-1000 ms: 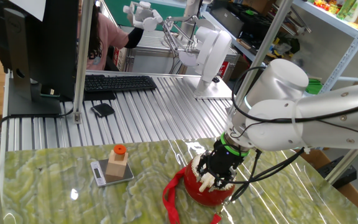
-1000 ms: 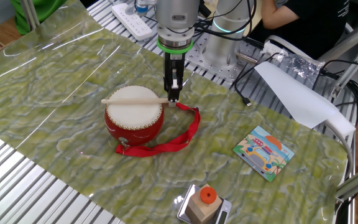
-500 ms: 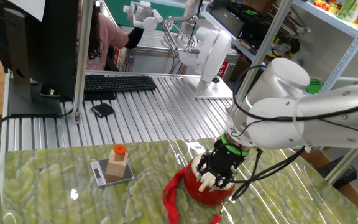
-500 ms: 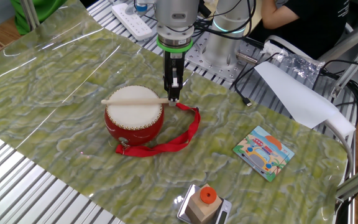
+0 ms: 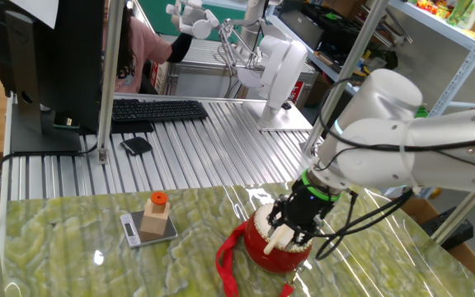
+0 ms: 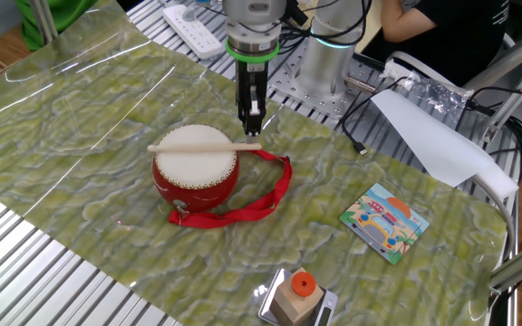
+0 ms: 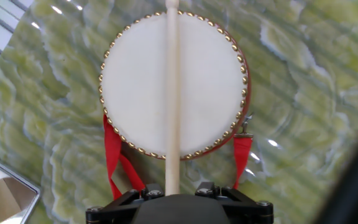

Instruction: Play the drum

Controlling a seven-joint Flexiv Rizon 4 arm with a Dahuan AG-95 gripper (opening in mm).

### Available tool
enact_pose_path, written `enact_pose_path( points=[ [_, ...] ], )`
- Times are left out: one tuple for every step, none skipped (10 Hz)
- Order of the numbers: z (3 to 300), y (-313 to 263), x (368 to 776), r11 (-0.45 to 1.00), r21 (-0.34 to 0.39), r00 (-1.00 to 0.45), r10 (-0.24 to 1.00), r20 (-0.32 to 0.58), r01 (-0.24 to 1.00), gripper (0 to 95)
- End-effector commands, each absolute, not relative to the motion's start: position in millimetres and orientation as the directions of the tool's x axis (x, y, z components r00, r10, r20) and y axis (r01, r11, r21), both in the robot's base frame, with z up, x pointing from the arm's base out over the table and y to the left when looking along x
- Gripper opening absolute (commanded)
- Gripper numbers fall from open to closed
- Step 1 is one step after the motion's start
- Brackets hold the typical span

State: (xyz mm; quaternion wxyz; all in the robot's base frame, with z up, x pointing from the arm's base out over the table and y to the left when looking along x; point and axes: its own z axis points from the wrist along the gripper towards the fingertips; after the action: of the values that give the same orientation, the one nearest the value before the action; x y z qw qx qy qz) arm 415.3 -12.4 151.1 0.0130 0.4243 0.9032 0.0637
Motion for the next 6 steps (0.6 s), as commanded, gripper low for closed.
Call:
enact_pose_path(
  points=[
    [158,-16,413,0.676,0.129,-0.685,0.728,0.03,0.725,38.0],
    [161,-17,412,0.706,0.131,-0.714,0.7,0.025,0.696,19.0],
    [164,-18,410,0.744,0.129,-0.752,0.659,0.023,0.656,19.0],
    [167,-18,409,0.761,0.129,-0.769,0.639,0.02,0.635,19.0],
    [172,-19,406,0.792,0.131,-0.8,0.599,0.016,0.596,0.0],
    [176,-18,404,0.808,0.131,-0.816,0.578,0.014,0.574,0.0]
  ],
)
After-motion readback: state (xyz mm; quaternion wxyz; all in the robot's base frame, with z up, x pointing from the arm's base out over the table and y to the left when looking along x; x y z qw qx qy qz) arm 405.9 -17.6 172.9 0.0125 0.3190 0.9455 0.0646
